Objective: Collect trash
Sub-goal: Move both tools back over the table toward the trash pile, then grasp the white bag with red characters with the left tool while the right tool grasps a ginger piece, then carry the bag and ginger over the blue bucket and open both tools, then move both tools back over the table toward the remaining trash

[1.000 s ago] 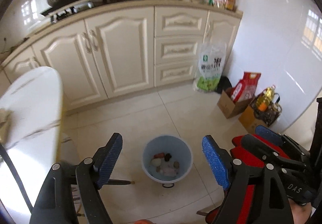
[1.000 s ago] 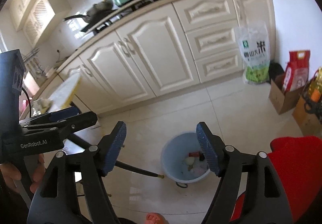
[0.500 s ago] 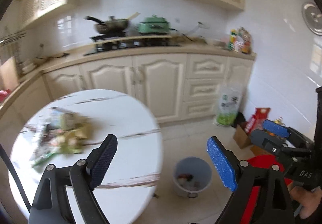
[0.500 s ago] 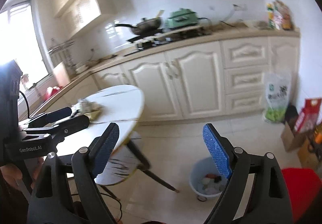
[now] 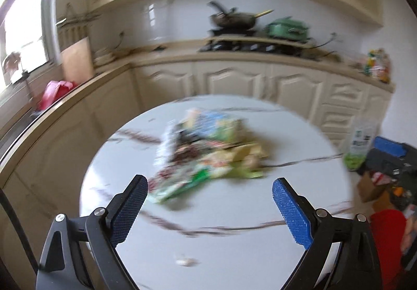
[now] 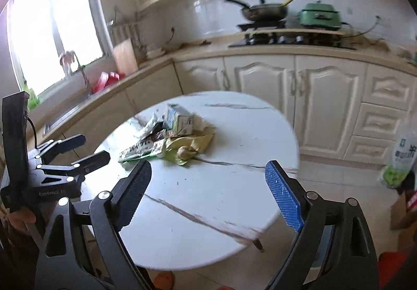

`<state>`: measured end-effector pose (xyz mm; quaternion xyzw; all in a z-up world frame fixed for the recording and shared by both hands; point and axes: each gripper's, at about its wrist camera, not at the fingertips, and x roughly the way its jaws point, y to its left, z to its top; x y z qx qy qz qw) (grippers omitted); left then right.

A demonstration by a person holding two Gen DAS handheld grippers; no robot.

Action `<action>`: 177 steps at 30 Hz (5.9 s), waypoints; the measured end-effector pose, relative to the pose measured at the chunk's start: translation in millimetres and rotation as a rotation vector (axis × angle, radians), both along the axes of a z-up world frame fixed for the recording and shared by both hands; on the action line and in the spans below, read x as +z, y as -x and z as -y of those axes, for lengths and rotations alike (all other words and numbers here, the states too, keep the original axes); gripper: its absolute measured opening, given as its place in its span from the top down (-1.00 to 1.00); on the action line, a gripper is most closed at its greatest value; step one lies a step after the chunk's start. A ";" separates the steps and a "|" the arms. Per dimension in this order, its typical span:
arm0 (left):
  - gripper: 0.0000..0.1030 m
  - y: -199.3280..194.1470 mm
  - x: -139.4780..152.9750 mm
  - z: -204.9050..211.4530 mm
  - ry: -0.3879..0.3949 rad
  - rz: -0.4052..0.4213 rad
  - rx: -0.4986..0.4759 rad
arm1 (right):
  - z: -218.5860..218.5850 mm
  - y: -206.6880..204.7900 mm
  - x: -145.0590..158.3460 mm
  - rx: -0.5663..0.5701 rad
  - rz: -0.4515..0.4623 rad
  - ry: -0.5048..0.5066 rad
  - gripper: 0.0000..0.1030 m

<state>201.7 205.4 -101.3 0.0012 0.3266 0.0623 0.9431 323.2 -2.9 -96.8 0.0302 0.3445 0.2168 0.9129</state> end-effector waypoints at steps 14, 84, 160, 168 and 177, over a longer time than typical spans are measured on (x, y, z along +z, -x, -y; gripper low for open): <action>-0.83 -37.3 -64.4 -67.6 0.036 -0.210 -0.035 | -73.6 -79.2 -69.3 0.076 -0.162 0.105 -0.74; 0.55 -106.1 31.8 192.4 0.124 -0.166 -0.332 | 166.2 15.4 -48.4 -0.114 -0.071 -0.099 0.46; 0.66 -421.5 -195.9 474.3 0.046 -0.452 -0.560 | 377.4 0.2 -227.5 -0.465 -0.280 -0.186 -0.17; -0.24 -395.6 -189.7 496.9 -0.003 -0.388 -0.532 | 382.5 14.3 -214.0 -0.510 -0.268 -0.167 -0.28; -0.37 -307.8 -120.7 454.9 -0.017 -0.297 -0.517 | 358.7 42.1 -155.7 -0.495 -0.178 -0.151 -0.38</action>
